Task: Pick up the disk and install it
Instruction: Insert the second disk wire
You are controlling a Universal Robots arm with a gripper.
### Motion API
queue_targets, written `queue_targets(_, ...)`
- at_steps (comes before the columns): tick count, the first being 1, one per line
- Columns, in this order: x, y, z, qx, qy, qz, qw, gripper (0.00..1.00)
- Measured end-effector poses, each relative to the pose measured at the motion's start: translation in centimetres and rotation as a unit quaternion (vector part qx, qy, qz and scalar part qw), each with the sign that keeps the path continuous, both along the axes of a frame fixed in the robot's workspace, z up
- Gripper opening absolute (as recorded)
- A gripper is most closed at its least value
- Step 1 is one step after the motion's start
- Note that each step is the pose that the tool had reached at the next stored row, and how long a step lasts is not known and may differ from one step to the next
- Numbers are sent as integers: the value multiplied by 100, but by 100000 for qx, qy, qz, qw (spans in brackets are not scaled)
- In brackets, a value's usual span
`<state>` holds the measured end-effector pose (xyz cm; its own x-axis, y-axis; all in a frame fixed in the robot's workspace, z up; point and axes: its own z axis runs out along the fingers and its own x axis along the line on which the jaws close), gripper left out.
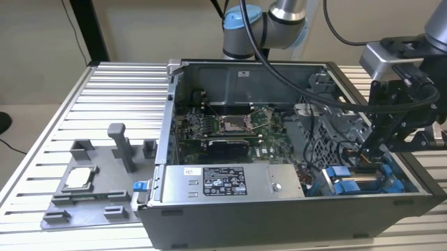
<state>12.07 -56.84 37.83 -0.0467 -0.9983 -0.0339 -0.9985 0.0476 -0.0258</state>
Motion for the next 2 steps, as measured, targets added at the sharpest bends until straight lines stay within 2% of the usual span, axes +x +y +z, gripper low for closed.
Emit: queue_targets(2, 0, 0, 0, 1, -1, 1, 100000, 100)
